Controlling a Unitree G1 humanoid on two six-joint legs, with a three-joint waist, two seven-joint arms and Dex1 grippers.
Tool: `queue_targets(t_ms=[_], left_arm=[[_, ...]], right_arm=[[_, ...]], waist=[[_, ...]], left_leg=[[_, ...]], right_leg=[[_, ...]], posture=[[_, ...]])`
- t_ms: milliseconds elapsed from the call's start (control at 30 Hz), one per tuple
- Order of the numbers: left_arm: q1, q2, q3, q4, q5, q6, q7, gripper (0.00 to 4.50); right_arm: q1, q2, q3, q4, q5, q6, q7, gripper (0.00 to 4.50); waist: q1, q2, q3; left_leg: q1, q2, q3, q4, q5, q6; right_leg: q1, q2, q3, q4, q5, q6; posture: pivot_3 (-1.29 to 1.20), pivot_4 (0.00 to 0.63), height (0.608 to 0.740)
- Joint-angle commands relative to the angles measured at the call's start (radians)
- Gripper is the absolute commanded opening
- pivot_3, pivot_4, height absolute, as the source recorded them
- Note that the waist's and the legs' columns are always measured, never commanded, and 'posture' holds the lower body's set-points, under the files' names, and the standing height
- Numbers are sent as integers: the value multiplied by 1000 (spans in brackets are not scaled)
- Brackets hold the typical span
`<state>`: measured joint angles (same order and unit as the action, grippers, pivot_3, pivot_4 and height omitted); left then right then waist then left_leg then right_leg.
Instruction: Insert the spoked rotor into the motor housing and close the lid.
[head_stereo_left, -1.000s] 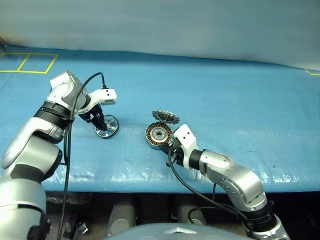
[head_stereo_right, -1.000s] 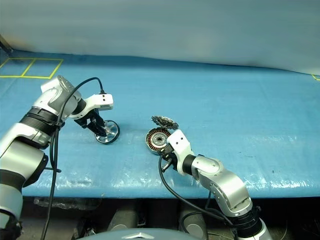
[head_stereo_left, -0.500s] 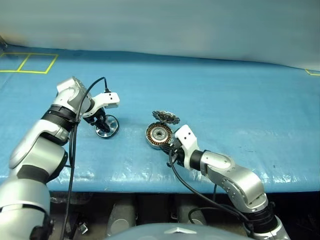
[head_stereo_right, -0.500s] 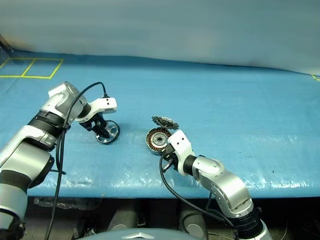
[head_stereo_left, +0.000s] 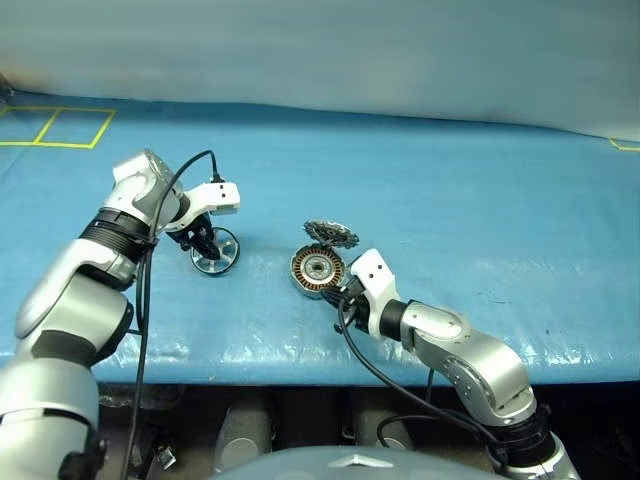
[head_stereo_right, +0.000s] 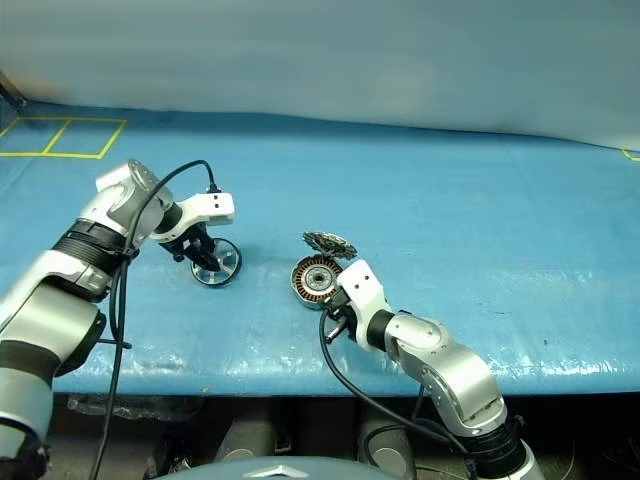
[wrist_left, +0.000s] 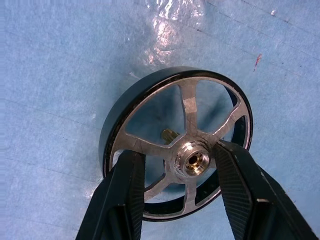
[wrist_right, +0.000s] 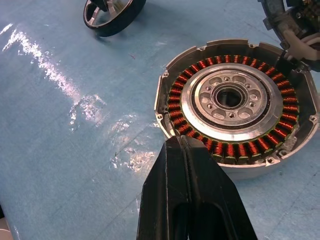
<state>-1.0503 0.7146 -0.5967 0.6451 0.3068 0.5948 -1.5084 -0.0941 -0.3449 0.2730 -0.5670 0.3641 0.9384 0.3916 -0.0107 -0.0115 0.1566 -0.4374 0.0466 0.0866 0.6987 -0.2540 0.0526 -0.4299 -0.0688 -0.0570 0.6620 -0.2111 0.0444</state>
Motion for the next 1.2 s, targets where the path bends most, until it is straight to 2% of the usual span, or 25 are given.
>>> queue_targets(t_ms=[33, 133, 267, 433, 567, 767, 933, 1200], left_arm=[[19, 75, 69, -151, -47, -22, -61, 1819], [67, 133, 104, -285, -109, -5, -103, 1819], [139, 208, 136, -494, -280, 80, -106, 1819], [174, 211, 153, -619, -407, 156, -106, 1819], [173, 121, 167, -647, -456, 158, -73, 1819], [156, -31, 150, -613, -474, 137, 9, 1819], [111, -136, 123, -509, -440, 64, 58, 1819], [9, -234, 63, -265, -342, -111, 69, 1819]], right_arm=[[19, -3, -36, -44, 14, -46, 10, 0], [54, -9, -72, -64, 38, -85, 35, 0], [164, -27, -132, -91, 79, -222, 119, 0], [294, -8, -183, -54, 78, -438, 181, 0], [353, 20, -169, 64, 13, -601, 185, 0], [388, 61, -139, 175, -61, -712, 149, 0], [392, 80, -134, 195, -84, -743, 126, 0], [392, 98, -128, 201, -109, -770, 93, 0]], waist=[[-1, 0, 0], [-1, 0, 0], [2, 0, 0], [7, 0, 0], [8, 0, 0], [8, 0, 0], [5, 0, 0], [6, 0, 0]], left_leg=[[0, 0, 0, 0, 0, 0], [-1, 0, 0, 0, 0, 0], [0, 1, 0, 0, -1, 1], [2, 4, 0, 0, 0, 1], [7, 4, 1, 0, 1, 2], [6, 0, 2, 0, 3, 3], [6, -1, 2, 0, 3, 3], [6, -2, 2, 0, 3, 3]], right_leg=[[0, 0, 0, 0, 0, 0], [-1, 0, 1, -1, 0, -1], [0, 0, 1, -1, 0, 0], [2, 0, 3, -1, -4, 3], [5, 3, 9, 0, -5, 1], [4, 7, 18, 1, -5, 1], [4, 8, 18, 2, -5, 1], [4, 8, 18, 1, -5, 0]], posture=[[0, 150, 740], [0, 150, 740], [0, 150, 740], [0, 150, 740], [0, 150, 740], [0, 150, 740], [0, 150, 740], [0, 150, 740]])
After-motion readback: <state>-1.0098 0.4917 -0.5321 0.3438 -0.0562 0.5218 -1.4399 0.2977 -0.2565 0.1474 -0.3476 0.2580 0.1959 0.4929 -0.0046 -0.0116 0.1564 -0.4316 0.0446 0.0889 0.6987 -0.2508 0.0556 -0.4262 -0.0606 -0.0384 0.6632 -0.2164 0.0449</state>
